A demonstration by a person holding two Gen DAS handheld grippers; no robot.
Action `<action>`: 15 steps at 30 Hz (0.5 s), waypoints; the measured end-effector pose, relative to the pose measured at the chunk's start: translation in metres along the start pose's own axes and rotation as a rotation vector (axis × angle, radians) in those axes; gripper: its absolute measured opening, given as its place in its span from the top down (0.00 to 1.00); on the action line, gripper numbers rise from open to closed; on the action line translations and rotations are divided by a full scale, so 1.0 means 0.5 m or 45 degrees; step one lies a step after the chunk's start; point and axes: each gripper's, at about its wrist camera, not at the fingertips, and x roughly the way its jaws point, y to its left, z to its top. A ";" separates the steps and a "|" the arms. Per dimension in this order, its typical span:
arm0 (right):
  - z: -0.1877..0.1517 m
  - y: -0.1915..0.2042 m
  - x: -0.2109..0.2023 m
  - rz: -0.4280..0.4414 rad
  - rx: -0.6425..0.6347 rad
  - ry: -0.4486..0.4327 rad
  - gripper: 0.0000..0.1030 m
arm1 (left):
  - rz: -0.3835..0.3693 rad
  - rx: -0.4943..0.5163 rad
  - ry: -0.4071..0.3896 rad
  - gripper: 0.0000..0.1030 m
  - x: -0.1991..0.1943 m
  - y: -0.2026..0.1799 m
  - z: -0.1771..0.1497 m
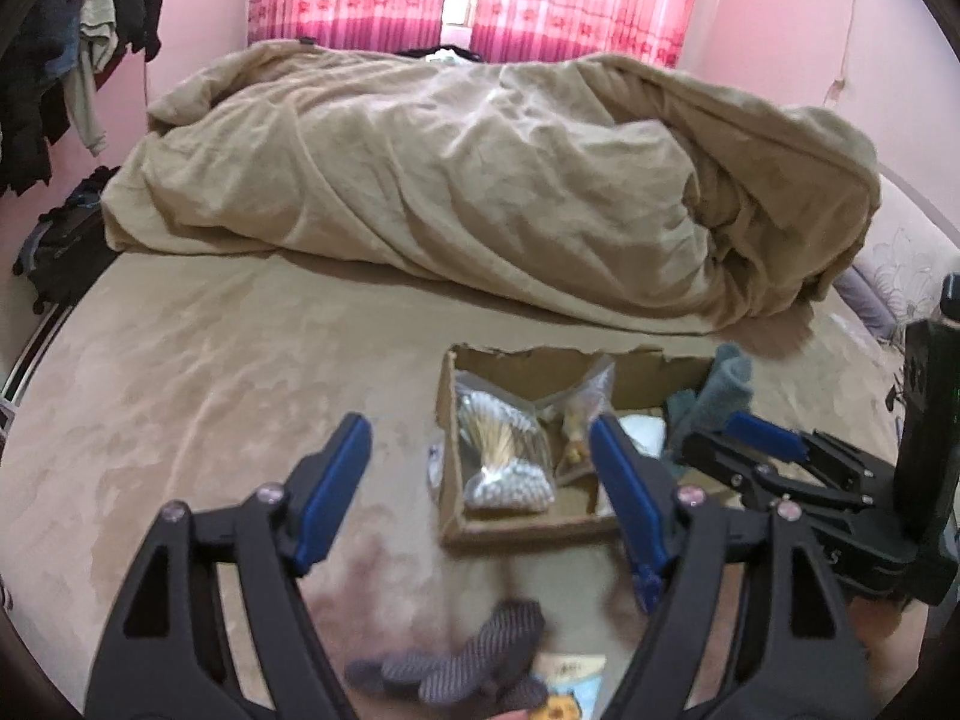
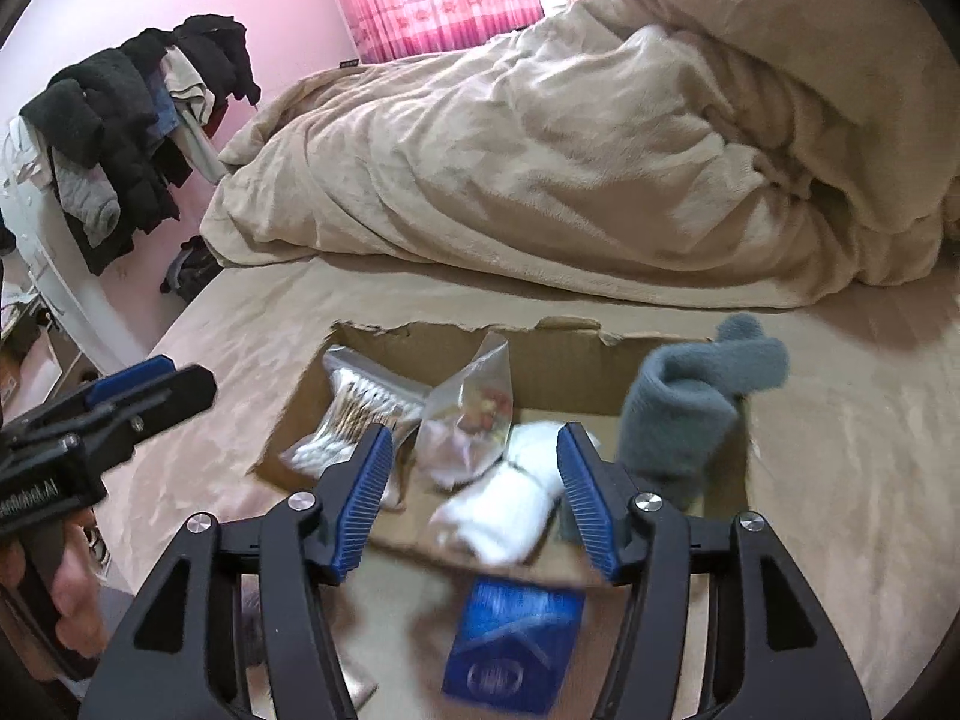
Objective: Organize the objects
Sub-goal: 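Release the swab bag into the box with the left tool while the right tool releases the snack bag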
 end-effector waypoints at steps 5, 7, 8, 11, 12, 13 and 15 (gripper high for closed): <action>-0.022 0.023 -0.079 -0.033 -0.021 -0.027 0.42 | -0.020 0.042 -0.030 0.25 -0.081 -0.011 -0.020; -0.031 0.032 -0.112 -0.041 -0.029 -0.041 0.41 | -0.032 0.042 -0.044 0.25 -0.111 -0.011 -0.027; -0.035 0.037 -0.129 -0.047 -0.034 -0.049 0.41 | -0.038 0.041 -0.051 0.25 -0.127 -0.012 -0.032; -0.047 0.051 -0.173 -0.059 -0.050 -0.069 0.41 | -0.049 0.037 -0.068 0.25 -0.172 -0.011 -0.050; -0.052 0.057 -0.189 -0.059 -0.053 -0.074 0.41 | -0.054 0.036 -0.069 0.25 -0.184 -0.010 -0.057; -0.057 0.061 -0.201 -0.059 -0.055 -0.080 0.41 | -0.056 0.034 -0.069 0.25 -0.195 -0.009 -0.065; -0.068 0.068 -0.223 -0.061 -0.061 -0.087 0.40 | -0.052 0.037 -0.060 0.25 -0.212 -0.007 -0.083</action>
